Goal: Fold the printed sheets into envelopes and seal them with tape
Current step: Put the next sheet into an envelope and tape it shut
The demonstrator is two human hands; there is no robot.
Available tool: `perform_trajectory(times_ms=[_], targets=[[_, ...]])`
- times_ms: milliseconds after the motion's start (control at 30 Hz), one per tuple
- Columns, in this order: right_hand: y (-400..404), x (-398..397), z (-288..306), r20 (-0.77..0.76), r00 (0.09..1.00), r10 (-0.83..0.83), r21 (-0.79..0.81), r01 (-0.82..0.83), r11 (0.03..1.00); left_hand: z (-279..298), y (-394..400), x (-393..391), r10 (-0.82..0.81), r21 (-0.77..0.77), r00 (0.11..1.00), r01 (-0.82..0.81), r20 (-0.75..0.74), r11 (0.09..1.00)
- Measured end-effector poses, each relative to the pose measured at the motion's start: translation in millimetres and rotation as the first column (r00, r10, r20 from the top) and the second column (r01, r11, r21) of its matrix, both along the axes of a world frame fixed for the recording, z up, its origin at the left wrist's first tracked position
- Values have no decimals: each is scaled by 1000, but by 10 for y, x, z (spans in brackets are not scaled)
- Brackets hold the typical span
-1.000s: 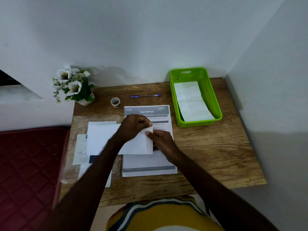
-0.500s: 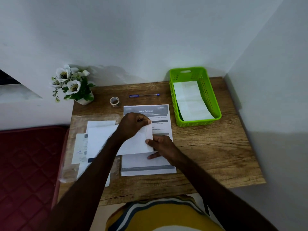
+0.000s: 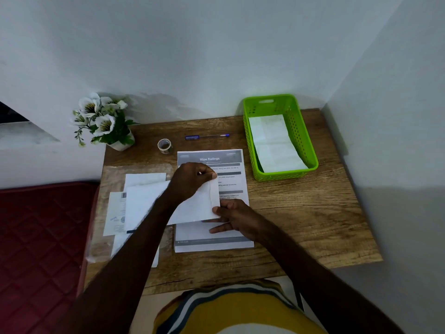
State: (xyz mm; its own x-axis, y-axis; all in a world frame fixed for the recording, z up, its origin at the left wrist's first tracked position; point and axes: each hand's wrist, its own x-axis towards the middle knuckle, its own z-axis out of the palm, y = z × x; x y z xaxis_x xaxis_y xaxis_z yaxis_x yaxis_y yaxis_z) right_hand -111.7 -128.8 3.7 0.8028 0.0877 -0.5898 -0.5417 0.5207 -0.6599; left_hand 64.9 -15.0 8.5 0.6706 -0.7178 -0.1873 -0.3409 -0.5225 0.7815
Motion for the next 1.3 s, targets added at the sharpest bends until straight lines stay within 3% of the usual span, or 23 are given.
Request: perform_trajectory(times_ms=[700, 1133, 1300], targets=[[129, -84, 67, -32, 995, -92, 42, 94, 995, 112, -30, -16, 16, 42, 1000, -16, -13, 999], [142, -118, 39, 13, 990, -142, -74, 142, 987, 206, 13, 18, -3, 53, 1000, 4, -20, 999], [36, -60, 148, 47, 940, -338, -79, 341, 937, 430, -14, 123, 93, -12, 996, -93, -14, 996]])
